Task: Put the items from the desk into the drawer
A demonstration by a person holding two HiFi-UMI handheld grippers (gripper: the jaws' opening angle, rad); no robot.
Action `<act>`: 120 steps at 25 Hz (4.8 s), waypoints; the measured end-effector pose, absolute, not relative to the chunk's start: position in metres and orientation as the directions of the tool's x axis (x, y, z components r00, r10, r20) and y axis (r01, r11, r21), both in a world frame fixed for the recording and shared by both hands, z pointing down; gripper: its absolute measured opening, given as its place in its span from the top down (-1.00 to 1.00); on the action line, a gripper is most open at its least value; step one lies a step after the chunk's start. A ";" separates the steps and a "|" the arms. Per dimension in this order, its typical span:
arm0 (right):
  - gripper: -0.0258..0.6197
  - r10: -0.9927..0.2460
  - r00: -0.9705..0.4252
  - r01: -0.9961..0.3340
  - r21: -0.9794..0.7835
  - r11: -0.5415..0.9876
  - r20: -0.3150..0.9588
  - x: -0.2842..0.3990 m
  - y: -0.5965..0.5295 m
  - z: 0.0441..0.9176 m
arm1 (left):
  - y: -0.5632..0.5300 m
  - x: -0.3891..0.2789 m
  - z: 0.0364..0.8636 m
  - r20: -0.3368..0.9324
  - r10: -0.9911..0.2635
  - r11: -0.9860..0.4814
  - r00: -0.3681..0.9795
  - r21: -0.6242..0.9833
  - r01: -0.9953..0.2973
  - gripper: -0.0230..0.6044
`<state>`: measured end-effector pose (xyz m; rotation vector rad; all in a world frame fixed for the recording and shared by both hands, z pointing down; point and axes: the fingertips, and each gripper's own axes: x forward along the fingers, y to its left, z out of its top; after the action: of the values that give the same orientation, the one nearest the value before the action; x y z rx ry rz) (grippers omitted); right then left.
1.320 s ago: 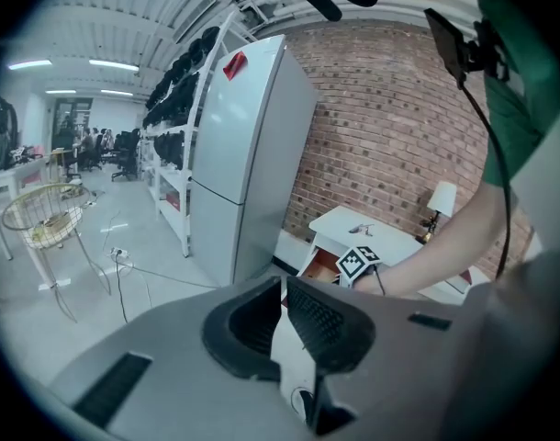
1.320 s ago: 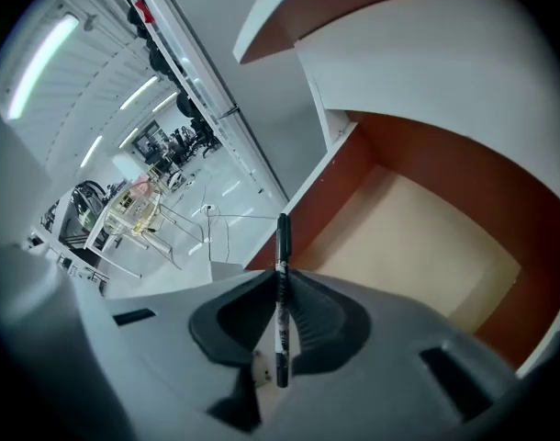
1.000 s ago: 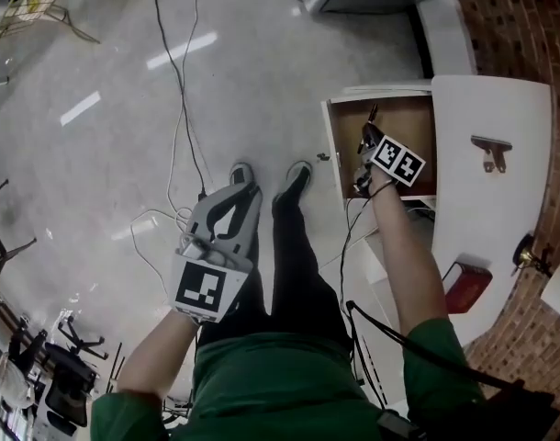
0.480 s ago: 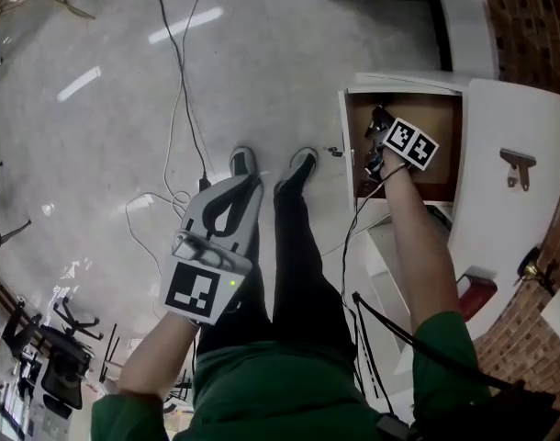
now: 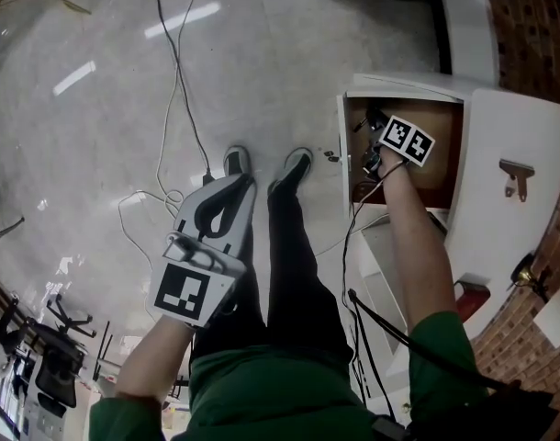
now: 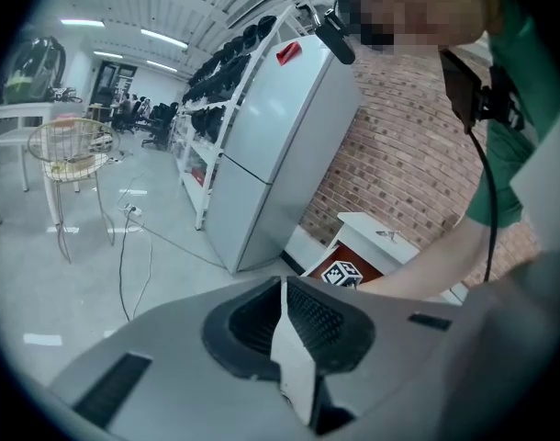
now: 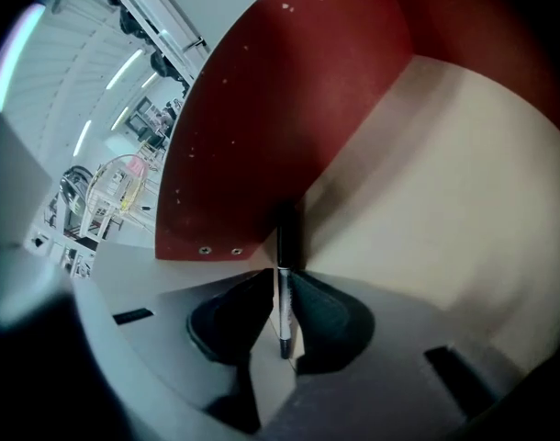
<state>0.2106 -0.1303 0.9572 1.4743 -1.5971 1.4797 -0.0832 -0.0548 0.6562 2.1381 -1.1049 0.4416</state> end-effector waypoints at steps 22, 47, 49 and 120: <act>0.68 -0.556 -0.345 -0.917 -0.397 0.029 0.756 0.170 -0.121 0.749 | -0.085 -0.046 0.513 0.399 -0.647 -0.533 0.650 0.372 -0.760 0.88; 0.90 -0.909 -0.393 -0.916 0.033 0.401 0.140 0.108 -0.133 0.263 | -0.142 -0.100 0.286 0.091 -0.827 -0.540 0.554 0.144 -0.830 0.88; 0.90 -0.913 -0.396 -0.915 0.049 0.401 0.098 0.107 -0.133 0.237 | -0.143 -0.100 0.271 0.057 -0.830 -0.545 0.555 0.135 -0.828 0.88; 0.92 -0.883 -0.463 -0.885 -0.008 0.465 -0.073 0.087 -0.133 0.153 | -0.147 -0.089 0.167 -0.066 -0.865 -0.502 0.498 0.089 -0.860 0.88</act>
<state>0.0874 -0.1330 0.1525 1.6597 -2.7449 -0.0493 -0.0886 -0.1470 0.1669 2.6801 -1.5447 -0.1574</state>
